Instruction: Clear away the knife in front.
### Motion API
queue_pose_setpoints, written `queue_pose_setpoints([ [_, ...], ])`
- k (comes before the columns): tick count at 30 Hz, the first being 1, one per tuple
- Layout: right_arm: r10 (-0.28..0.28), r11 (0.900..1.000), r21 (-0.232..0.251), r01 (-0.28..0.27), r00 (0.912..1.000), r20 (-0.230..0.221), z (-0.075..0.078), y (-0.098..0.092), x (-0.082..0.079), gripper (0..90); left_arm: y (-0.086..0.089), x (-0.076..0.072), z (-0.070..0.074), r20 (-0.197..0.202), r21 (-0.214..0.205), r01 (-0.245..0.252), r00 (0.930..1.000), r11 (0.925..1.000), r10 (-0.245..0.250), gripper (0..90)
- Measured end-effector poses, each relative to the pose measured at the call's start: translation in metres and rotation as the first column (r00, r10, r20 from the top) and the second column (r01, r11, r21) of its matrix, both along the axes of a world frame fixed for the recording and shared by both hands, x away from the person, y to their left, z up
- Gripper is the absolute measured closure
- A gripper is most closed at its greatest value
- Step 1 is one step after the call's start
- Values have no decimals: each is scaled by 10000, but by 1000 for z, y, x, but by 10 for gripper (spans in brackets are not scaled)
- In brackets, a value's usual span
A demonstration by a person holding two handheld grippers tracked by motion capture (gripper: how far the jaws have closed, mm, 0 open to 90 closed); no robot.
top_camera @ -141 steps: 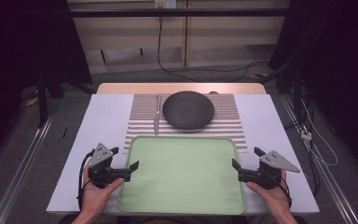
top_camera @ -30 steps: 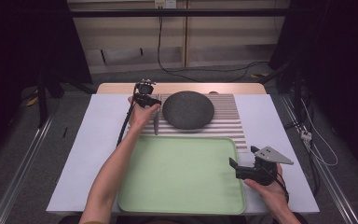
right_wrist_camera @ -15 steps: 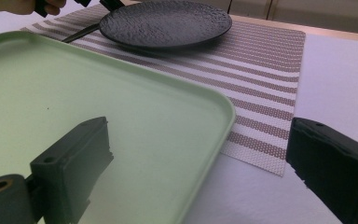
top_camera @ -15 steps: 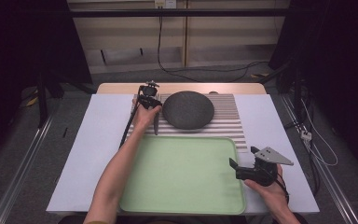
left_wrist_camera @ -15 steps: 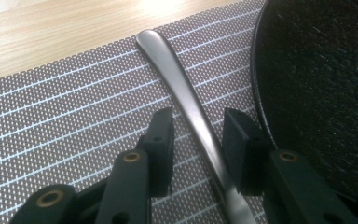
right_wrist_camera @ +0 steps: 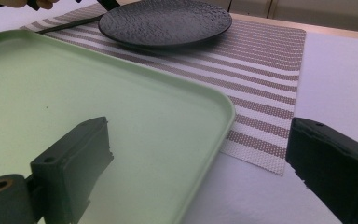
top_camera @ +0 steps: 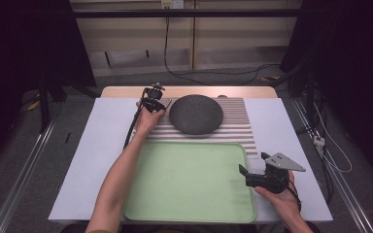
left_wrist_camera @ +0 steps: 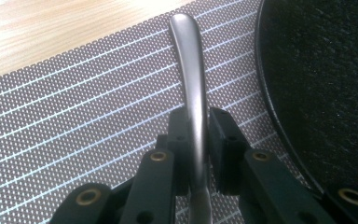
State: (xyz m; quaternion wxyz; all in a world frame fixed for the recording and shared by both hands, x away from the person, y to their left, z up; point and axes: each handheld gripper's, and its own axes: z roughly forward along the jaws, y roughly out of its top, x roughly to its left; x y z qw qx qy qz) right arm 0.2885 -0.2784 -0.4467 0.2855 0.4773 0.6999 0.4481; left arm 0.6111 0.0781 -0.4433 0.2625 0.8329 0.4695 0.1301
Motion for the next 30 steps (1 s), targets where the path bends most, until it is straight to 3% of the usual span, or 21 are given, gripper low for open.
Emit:
queue_pose_setpoints([
  [20, -44, 10000, 45, 44, 10000, -10, 0, -2, 1, 70, 1, 4, 1, -370, -220, -100, 9993, 9997, 92, 796],
  [30, 39, 10000, 47, -39, 10000, -49, -1, -1, 1, 70, -1, 4, 3, -516, 142, 161, 9986, 9998, -153, 798],
])
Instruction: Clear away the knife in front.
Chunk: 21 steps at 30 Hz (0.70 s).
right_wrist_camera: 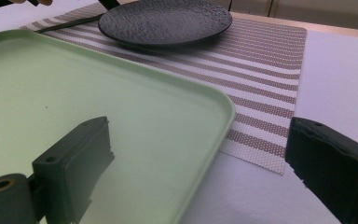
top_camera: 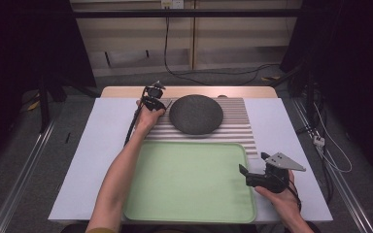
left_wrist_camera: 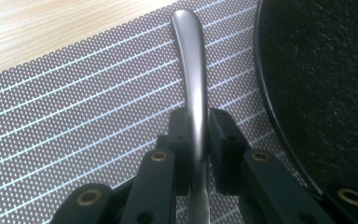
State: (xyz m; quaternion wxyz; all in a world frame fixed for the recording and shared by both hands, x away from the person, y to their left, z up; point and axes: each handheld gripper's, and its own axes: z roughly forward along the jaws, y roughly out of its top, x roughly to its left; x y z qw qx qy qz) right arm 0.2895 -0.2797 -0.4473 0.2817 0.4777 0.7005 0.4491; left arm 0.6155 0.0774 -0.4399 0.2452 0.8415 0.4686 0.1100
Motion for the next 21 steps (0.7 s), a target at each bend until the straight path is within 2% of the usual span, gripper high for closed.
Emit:
queue_pose_setpoints([
  [11, 25, 10000, -55, -25, 10000, -41, 0, 1, 0, 70, 7, 1, 3, -48, 178, 9, 10000, 9998, -8, 798],
  [21, 9, 10000, -49, -10, 10000, -83, -1, 1, 0, 69, 11, 1, 14, 160, 125, 14, 9999, 9999, -16, 798],
])
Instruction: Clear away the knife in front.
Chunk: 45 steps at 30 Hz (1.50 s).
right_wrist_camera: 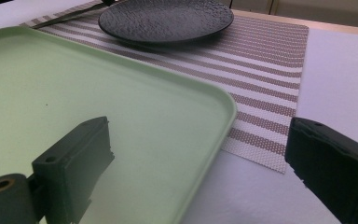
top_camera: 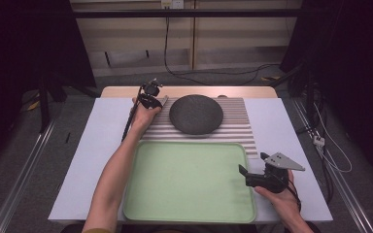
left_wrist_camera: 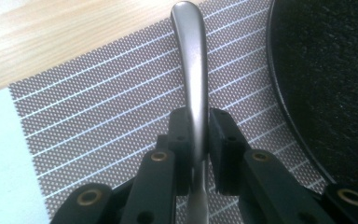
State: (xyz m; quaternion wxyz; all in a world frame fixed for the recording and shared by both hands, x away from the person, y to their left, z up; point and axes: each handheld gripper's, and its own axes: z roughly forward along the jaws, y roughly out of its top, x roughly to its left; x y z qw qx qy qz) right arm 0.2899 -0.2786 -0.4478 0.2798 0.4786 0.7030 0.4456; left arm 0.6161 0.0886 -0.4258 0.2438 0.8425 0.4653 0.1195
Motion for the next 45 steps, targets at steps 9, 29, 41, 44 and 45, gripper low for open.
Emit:
queue_pose_setpoints([
  [9, 18, 10000, -8, -18, 10000, 10, 0, 0, 1, 69, 0, -3, 14, 192, -17, 139, 9997, 9999, -138, 798],
  [29, -2, 9999, -135, 3, 10000, 49, 1, 0, 0, 68, -3, -28, 50, 534, 17, 941, 9941, 9956, -940, 798],
  [41, 83, 9997, -209, -81, 9999, 99, 2, 3, -2, 66, 5, -52, 61, 700, -96, 1011, 9925, 9948, -1002, 798],
  [44, 75, 9997, -218, -73, 9999, 122, 3, 2, -2, 66, 6, -57, 65, 721, -73, 1131, 9911, 9936, -1123, 798],
  [45, 64, 9998, -211, -62, 9999, 120, 3, 2, -2, 66, 6, -59, 66, 751, 0, 1115, 9910, 9938, -1112, 797],
])
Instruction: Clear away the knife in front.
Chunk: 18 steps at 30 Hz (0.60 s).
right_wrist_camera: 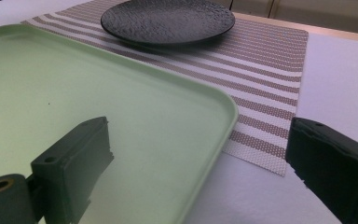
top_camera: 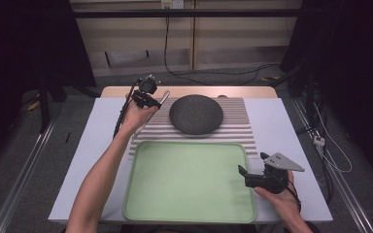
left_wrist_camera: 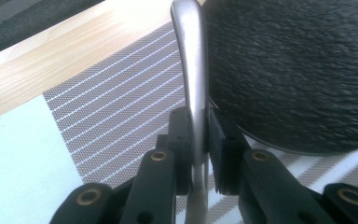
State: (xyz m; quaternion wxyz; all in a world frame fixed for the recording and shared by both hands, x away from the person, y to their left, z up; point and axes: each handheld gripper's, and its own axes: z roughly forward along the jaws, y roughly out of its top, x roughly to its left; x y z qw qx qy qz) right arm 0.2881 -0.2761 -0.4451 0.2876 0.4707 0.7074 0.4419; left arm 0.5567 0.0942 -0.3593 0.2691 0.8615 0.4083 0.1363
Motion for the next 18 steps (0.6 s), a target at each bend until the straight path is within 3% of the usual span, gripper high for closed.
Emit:
queue_pose_setpoints([
  [6, 7, 10000, -19, -7, 10000, -39, 0, 1, 0, 66, 1, -11, 8, 55, -139, 213, 9998, 9997, -213, 798],
  [9, 21, 10000, -20, -21, 10000, -38, -1, 0, 1, 66, 0, -17, 11, 117, -14, 376, 9992, 9993, -376, 798],
  [15, 67, 10000, -28, -67, 10000, -18, 0, 1, 1, 66, -2, -33, 12, 326, 132, 531, 9980, 9985, -535, 798],
  [18, 70, 10000, -44, -70, 10000, 3, 0, 1, 1, 66, -2, -40, 11, 350, -16, 633, 9974, 9980, -632, 797],
])
